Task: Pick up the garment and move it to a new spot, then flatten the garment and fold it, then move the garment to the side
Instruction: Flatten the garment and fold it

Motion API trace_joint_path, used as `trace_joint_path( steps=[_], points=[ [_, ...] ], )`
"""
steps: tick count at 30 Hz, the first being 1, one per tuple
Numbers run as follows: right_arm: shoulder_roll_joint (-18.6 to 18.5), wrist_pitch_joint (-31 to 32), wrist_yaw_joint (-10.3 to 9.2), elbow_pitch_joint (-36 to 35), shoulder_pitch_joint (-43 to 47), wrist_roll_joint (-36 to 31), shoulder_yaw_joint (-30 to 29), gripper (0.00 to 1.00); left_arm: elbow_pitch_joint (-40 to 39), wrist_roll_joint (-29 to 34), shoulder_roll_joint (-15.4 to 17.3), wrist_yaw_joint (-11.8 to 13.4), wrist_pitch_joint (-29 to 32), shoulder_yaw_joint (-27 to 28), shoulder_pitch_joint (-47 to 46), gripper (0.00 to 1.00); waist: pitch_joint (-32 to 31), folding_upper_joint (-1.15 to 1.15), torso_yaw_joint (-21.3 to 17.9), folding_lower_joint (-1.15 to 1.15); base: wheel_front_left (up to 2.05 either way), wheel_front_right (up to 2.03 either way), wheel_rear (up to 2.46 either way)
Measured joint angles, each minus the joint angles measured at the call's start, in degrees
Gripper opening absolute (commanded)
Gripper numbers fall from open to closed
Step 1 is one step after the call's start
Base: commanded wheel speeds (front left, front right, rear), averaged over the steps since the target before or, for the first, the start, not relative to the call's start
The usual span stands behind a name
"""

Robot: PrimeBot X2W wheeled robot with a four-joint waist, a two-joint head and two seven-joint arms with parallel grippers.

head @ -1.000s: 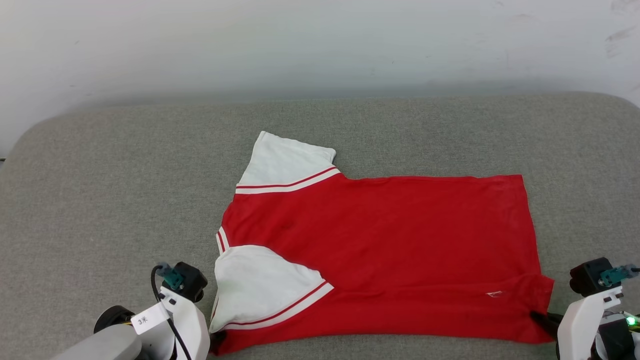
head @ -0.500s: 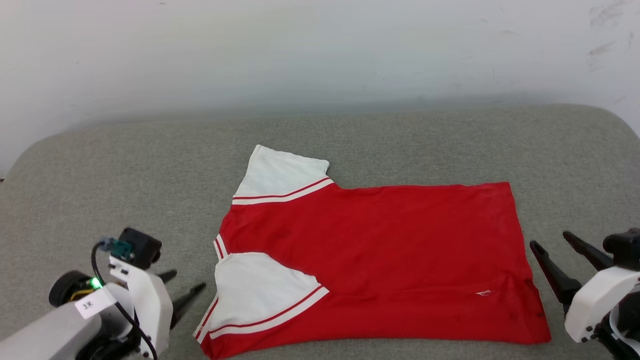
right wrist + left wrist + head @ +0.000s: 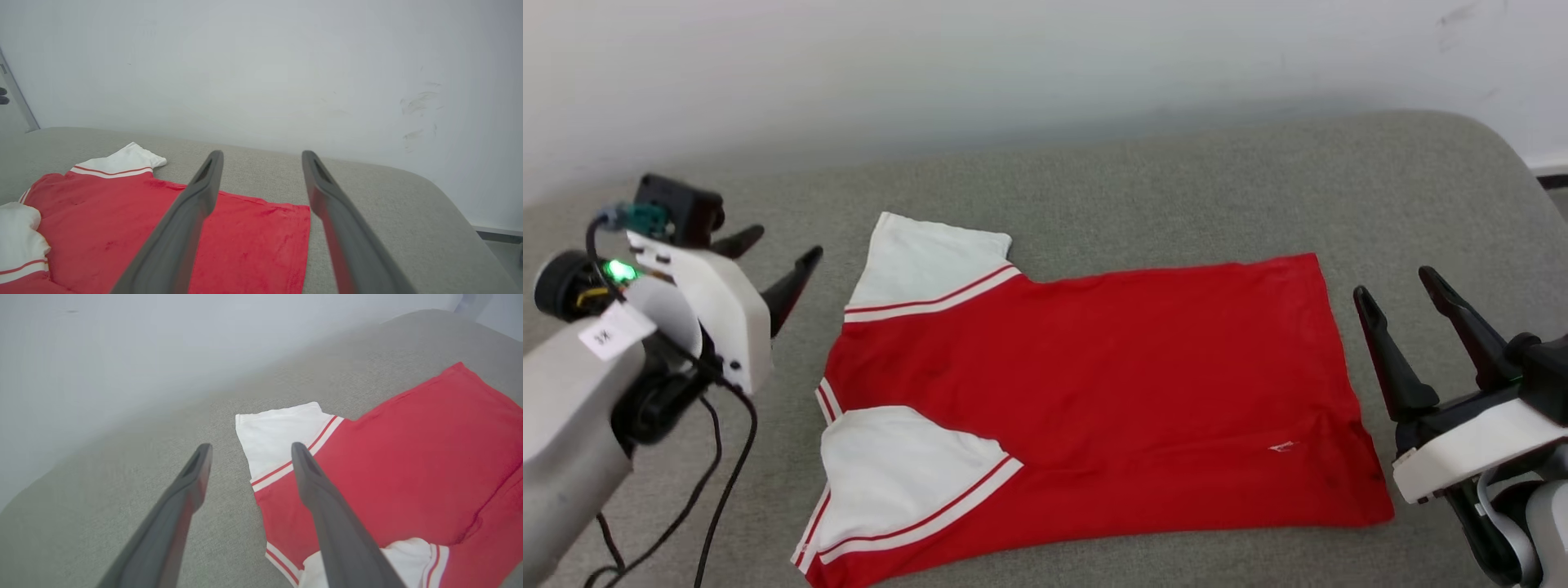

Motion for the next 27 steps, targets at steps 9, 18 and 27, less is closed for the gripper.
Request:
trace_joint_path(
  steps=[9, 18, 27],
  points=[
    [2.87, 1.18, 0.00, -5.79, -1.16, -2.80, 0.08, 1.00, 8.01, -1.37, -1.98, -3.25, 18.66, -1.03, -14.74, 1.00, 8.88, 0.00, -3.33, 0.01, 0.00, 0.00, 0.00],
    [3.79, 0.64, 0.00, -7.11, -5.20, -3.70, 1.85, 1.00, 13.37, -2.90, -3.31, -4.05, 37.15, -2.14, -27.83, 1.00, 18.06, 0.00, -6.64, 0.01, 0.00, 0.00, 0.00],
    [3.77, 0.02, 0.00, -5.94, -10.42, -4.00, 4.43, 1.00, 17.41, -1.34, -5.89, -3.96, 42.06, -3.02, -34.65, 1.00, 25.49, 0.00, -8.48, 0.02, 0.00, 0.00, 0.00]
  ],
)
